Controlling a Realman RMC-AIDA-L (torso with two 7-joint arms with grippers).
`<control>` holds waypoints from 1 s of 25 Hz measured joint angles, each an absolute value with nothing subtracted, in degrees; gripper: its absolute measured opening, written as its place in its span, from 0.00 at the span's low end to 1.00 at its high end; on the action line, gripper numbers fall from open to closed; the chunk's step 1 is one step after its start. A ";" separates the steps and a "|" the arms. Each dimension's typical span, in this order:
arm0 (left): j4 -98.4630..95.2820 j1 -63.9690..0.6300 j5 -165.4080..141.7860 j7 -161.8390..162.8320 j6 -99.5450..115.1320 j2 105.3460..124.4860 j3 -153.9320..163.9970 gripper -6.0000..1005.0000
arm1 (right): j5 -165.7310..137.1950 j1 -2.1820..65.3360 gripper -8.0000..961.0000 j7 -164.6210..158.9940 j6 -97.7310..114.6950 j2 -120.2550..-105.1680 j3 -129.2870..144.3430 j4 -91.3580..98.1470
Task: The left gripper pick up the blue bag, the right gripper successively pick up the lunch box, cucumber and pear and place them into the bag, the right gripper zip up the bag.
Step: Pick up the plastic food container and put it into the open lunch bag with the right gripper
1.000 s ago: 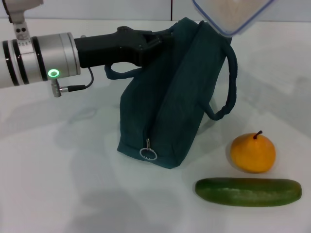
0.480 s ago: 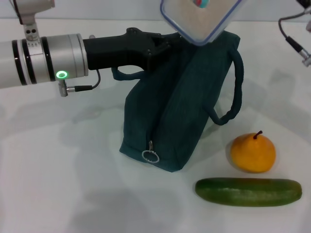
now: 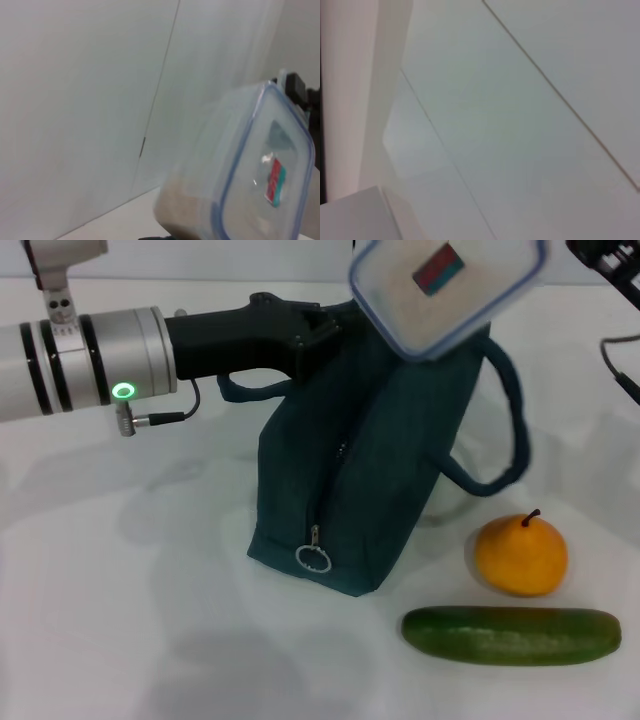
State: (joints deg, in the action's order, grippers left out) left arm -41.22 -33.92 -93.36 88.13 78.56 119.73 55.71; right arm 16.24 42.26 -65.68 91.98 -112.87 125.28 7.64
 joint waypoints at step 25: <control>-38.25 -36.56 -91.75 88.08 76.85 119.77 56.14 0.04 | -2.20 40.97 0.20 -65.60 88.79 -110.01 125.43 7.51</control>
State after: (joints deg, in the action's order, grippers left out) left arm -38.25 -36.56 -91.75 88.08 76.85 119.77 56.14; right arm -2.20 40.97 -65.60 88.79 -110.01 125.43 7.51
